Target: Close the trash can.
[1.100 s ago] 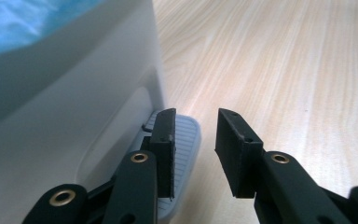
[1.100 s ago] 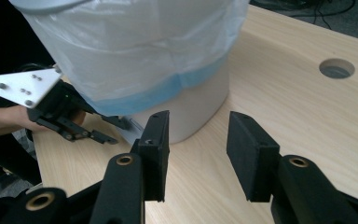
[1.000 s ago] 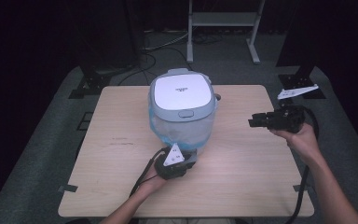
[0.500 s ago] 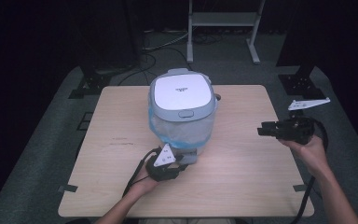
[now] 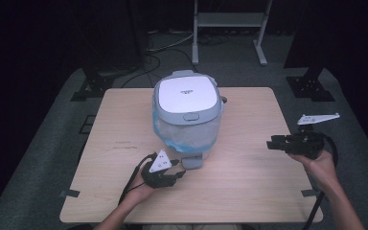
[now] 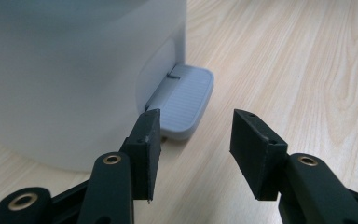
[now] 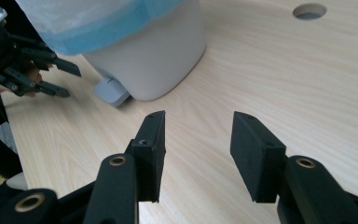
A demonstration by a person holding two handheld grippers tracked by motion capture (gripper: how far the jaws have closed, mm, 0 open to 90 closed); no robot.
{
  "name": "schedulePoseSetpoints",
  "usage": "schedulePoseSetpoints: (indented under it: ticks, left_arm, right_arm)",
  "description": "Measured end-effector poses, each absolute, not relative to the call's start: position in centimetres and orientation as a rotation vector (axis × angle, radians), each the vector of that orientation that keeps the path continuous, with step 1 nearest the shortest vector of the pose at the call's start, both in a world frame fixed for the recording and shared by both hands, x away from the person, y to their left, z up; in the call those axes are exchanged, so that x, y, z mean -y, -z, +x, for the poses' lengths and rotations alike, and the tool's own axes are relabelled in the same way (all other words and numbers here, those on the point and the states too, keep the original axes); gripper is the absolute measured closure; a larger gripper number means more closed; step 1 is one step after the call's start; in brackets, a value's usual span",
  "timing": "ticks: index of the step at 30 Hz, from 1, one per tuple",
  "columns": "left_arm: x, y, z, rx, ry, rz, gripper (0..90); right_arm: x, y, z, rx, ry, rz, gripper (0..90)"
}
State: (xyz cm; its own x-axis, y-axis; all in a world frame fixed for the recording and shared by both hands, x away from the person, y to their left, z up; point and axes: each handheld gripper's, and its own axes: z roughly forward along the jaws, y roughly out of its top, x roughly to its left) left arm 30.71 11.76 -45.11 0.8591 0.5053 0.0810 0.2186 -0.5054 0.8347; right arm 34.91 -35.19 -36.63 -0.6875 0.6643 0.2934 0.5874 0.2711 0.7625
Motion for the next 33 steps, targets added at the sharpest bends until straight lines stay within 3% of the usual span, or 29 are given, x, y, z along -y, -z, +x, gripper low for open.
schedulePoseSetpoints:
  ticks: [33]
  left_arm:
    - [-18.6, 43.8, 30.7, -0.715, -0.479, 1.998, 39.1]
  right_arm:
    - [35.4, 41.0, 32.1, -2.384, -1.389, 1.270, 42.0]
